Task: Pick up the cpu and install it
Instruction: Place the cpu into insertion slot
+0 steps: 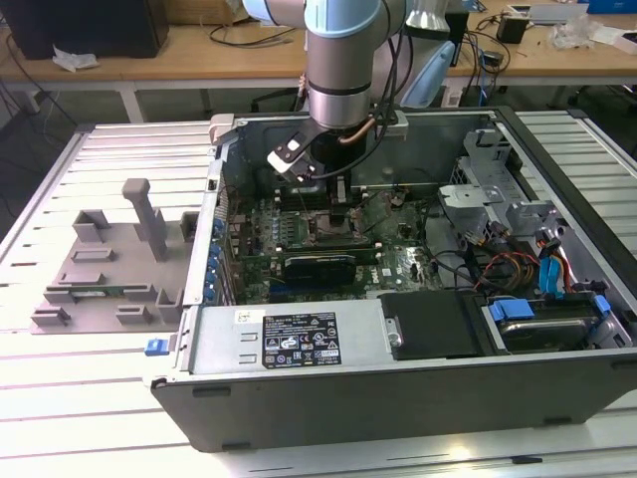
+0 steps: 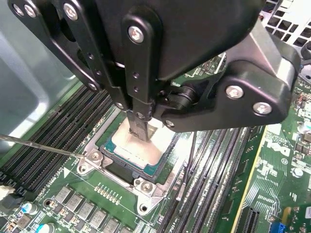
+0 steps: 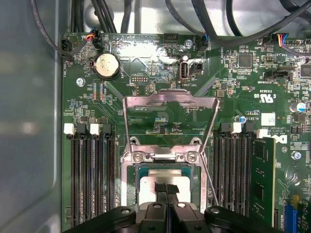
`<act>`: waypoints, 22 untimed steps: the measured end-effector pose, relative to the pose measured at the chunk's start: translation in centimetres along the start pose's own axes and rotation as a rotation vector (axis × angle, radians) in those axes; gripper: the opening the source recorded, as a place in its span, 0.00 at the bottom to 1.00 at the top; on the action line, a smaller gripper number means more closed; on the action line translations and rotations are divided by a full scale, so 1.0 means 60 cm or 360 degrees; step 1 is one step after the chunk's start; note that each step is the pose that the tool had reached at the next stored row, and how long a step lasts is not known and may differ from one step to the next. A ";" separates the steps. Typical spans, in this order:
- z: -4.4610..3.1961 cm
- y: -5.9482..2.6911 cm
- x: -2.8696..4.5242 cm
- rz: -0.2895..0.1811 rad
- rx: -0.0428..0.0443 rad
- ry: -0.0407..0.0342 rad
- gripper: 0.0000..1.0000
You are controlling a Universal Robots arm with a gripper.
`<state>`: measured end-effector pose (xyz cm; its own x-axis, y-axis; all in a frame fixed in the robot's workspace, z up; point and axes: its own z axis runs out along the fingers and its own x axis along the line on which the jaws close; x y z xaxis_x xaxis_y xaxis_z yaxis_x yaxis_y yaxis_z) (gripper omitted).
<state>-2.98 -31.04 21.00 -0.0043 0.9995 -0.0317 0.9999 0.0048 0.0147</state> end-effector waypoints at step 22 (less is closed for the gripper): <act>-0.053 -0.001 0.001 0.0000 -0.0001 -0.0031 0.11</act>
<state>-3.09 -30.87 24.20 -0.0039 0.9987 -0.0511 0.9999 0.0047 0.0154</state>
